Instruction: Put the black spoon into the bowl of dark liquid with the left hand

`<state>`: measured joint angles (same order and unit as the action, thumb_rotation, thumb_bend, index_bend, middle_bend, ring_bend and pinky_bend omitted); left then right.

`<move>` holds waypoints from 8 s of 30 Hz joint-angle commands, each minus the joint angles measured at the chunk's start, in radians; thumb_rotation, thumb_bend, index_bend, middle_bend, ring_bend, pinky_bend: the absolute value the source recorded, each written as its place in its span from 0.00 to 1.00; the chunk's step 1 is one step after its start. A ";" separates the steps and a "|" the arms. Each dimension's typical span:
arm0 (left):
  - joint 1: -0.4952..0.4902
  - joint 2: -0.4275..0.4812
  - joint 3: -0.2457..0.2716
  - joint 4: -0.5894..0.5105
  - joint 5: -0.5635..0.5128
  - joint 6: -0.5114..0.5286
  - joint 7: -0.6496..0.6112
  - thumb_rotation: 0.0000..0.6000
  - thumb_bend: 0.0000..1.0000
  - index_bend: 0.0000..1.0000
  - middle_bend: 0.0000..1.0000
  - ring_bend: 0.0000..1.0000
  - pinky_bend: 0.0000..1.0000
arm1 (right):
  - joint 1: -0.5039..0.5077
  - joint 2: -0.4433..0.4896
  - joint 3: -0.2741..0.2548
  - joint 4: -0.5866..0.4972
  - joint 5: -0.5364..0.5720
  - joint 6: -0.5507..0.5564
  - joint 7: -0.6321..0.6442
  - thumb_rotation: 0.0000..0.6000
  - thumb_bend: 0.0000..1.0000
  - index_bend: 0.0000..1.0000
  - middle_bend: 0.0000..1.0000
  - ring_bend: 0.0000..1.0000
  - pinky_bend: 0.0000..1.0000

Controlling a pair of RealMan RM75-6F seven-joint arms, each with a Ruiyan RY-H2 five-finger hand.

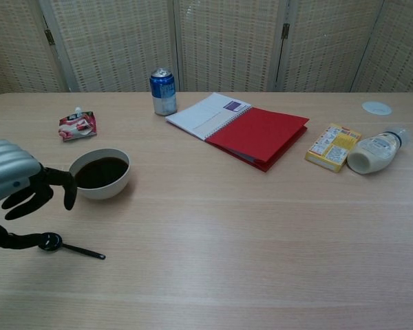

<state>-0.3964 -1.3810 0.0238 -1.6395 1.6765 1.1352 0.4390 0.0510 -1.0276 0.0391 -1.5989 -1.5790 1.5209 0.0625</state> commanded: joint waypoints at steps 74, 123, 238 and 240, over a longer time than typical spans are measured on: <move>-0.212 -0.264 0.012 0.088 -0.659 -0.133 0.510 1.00 0.42 0.58 0.93 0.85 1.00 | -0.009 -0.001 0.001 0.029 0.014 0.011 0.036 1.00 0.29 0.30 0.27 0.34 0.35; -0.235 0.025 -0.230 -0.153 -0.613 -0.197 -0.229 1.00 0.49 0.65 0.96 0.88 1.00 | -0.018 -0.007 0.001 0.041 -0.007 0.043 0.054 1.00 0.26 0.30 0.27 0.35 0.35; -0.334 -0.208 -0.246 0.308 -0.754 -0.282 -0.299 1.00 0.49 0.68 0.96 0.88 1.00 | -0.059 -0.013 0.000 0.061 -0.007 0.082 0.087 1.00 0.24 0.30 0.27 0.35 0.35; -0.325 -0.198 -0.238 0.287 -0.739 -0.280 -0.310 1.00 0.49 0.68 0.96 0.88 1.00 | -0.057 -0.014 0.000 0.063 -0.007 0.079 0.087 1.00 0.24 0.30 0.27 0.35 0.35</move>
<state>-0.7288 -1.5854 -0.2215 -1.3412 0.9292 0.8524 0.1367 -0.0061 -1.0413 0.0395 -1.5367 -1.5862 1.6006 0.1492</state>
